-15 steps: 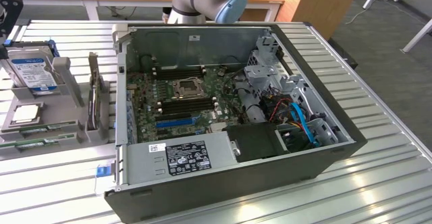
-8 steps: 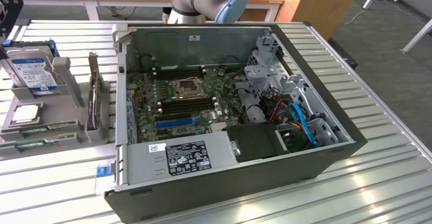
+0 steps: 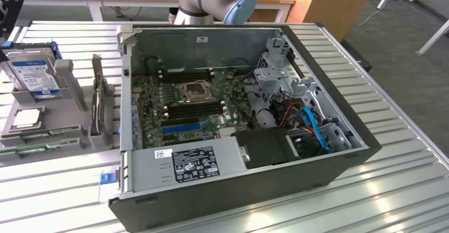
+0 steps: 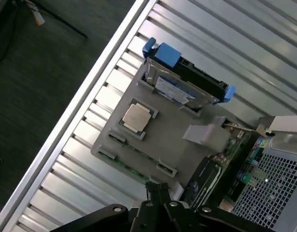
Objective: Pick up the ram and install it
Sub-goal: 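Pick up the ram and move it above insertion slot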
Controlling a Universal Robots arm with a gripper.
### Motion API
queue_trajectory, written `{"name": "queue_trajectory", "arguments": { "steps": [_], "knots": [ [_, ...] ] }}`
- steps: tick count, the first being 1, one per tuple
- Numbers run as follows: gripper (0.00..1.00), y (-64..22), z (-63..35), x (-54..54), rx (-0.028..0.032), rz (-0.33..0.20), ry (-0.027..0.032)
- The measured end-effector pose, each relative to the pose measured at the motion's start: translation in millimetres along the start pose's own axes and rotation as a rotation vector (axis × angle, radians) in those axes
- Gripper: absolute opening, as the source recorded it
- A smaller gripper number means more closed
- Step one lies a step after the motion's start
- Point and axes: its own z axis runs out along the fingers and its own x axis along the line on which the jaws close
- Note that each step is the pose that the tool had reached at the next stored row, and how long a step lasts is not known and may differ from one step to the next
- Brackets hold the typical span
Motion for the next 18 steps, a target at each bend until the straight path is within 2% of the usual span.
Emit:
{"name": "queue_trajectory", "arguments": {
  "steps": [18],
  "knots": [
    [0.1, 0.0, 1.3, 0.0, -0.0068, -0.327, 0.0147]
  ]
}}
